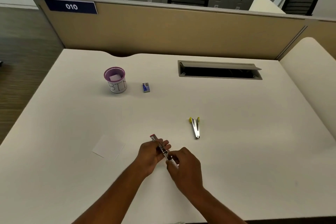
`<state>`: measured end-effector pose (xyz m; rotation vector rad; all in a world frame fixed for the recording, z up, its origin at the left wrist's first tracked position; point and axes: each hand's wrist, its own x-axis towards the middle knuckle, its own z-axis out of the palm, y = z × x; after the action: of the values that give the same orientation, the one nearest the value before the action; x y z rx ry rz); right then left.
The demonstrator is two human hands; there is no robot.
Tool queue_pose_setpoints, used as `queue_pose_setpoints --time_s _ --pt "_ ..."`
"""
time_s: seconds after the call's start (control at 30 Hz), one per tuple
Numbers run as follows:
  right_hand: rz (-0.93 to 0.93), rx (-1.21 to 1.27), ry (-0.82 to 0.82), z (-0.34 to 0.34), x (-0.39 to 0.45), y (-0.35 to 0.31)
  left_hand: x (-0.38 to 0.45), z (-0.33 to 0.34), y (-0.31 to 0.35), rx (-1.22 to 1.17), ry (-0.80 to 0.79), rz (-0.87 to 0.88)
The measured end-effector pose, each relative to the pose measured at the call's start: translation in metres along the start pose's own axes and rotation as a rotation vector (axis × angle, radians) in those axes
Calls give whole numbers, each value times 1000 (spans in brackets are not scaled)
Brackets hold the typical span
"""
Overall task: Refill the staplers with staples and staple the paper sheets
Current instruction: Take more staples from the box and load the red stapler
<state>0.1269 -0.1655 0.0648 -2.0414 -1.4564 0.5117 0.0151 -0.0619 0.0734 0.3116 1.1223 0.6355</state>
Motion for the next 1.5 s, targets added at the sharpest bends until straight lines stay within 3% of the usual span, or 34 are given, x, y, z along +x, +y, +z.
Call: queue_pose_setpoints --time_s 0.17,0.3,0.5,0.9,1.23,1.5 --pt "-81 9 -22 -6 -17 16 -7 -5 -13 205 -21 94" --pt "41 30 68 -13 -17 40 -11 -11 -23 299 -30 109" --pt "259 -103 113 -15 -5 71 -16 -15 -28 307 -29 83" --pt "312 -117 124 -7 6 63 -27 -14 -29 299 -37 61" --pt "242 244 139 -11 8 27 -35 -7 -30 337 -91 51" --pt "186 342 141 -21 11 15 -39 3 -23 271 -101 108"
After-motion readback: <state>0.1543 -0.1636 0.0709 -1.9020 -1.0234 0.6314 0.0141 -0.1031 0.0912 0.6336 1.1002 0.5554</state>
